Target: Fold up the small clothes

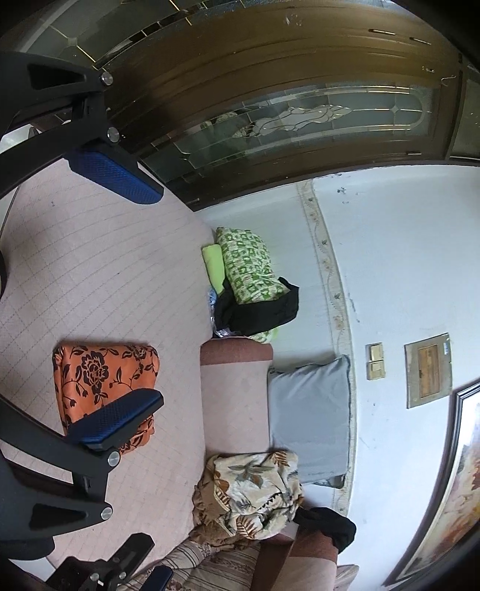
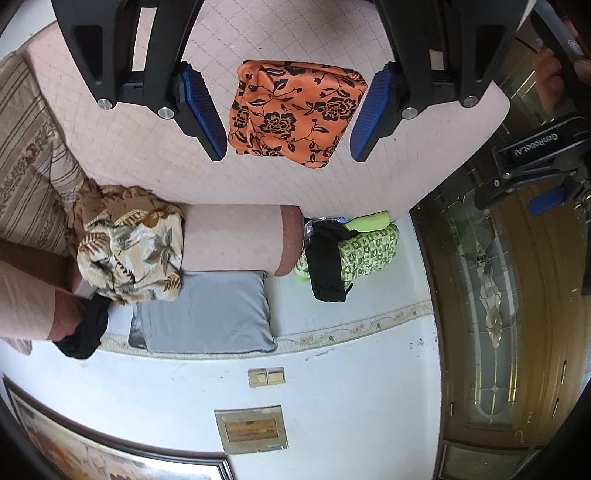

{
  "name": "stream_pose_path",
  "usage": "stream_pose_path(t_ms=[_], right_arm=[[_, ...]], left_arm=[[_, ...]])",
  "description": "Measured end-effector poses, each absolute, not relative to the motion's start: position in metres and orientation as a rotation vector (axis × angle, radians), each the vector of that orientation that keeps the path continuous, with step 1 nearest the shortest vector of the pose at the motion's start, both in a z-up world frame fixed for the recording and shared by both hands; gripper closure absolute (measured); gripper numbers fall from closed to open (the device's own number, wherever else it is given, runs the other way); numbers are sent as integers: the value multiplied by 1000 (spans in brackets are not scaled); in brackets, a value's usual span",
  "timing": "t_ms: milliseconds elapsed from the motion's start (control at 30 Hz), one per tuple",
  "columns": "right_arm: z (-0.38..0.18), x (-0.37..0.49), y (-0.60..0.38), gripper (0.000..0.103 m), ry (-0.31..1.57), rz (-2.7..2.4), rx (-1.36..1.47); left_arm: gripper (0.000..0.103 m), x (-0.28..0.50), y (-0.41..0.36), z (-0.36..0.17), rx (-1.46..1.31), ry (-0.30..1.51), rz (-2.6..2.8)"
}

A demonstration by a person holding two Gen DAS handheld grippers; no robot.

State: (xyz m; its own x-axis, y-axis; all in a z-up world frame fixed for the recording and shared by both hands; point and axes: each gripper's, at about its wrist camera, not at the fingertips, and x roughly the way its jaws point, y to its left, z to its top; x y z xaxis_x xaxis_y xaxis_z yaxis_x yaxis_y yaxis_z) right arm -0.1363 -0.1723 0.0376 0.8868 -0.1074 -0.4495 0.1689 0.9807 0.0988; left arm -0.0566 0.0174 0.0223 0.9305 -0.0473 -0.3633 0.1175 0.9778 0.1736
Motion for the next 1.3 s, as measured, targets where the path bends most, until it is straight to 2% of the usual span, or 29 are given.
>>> stream_pose_path(t_ms=[567,1300], right_arm=[[74,-168,-134,30,377,-135,51],[78,-154,-124,30,392,-130,55]], left_arm=[[3,-91,38,52,148,308,-98],[3,-96,41,64,143,295,-88]])
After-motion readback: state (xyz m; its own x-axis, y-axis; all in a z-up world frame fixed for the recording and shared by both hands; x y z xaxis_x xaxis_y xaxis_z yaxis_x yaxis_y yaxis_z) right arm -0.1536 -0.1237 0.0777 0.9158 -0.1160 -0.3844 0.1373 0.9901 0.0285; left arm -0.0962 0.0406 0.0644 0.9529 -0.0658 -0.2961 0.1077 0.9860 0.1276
